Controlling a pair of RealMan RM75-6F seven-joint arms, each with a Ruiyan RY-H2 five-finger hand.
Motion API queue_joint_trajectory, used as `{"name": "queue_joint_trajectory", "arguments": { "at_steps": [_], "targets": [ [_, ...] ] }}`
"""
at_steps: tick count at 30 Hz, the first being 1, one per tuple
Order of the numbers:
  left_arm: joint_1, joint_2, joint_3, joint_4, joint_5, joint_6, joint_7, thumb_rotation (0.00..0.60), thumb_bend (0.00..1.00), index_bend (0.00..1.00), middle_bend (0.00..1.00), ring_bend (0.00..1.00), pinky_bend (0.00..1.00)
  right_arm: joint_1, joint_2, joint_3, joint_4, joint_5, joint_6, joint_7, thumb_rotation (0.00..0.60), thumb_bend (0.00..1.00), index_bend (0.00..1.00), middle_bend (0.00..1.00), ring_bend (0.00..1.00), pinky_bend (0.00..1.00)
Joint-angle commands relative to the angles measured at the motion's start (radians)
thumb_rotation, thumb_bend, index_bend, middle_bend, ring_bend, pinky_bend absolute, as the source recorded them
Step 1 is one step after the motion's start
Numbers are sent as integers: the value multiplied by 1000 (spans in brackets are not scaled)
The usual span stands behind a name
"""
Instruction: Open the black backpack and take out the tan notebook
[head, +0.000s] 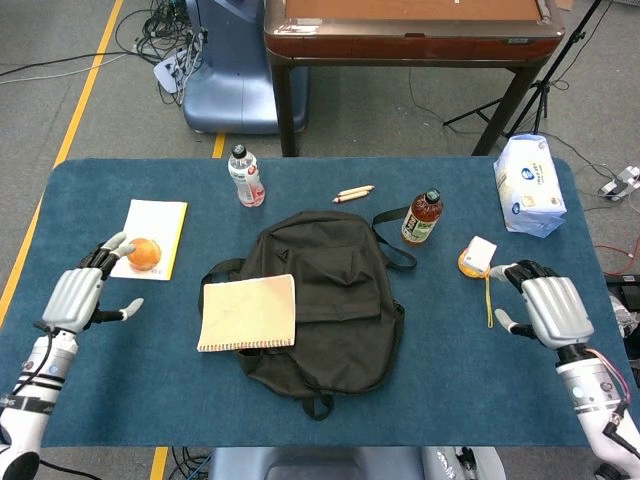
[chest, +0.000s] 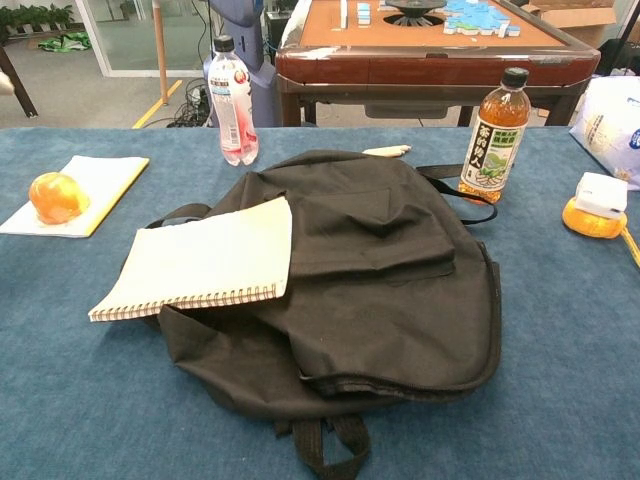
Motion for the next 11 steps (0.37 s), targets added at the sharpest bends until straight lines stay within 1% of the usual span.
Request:
{"name": "queue_joint_trajectory", "arguments": {
  "at_steps": [1, 6, 11],
  "targets": [
    [58, -44, 26, 55, 22, 62, 6, 600, 200, 195, 84, 80, 149, -56, -39, -27, 56, -47, 57, 18, 600, 299, 364, 391, 250, 359],
    [131, -86, 53, 89, 54, 137, 32, 600, 200, 205, 93, 87, 146, -114, -71, -43, 105, -91, 117, 37, 600, 300, 382, 404, 263, 359],
    [193, -103, 69, 79, 85, 212, 70, 600, 199, 210, 97, 87, 141, -144, -72, -55, 112, -116, 126, 60, 600, 301, 387, 410, 263, 391]
  ]
}}
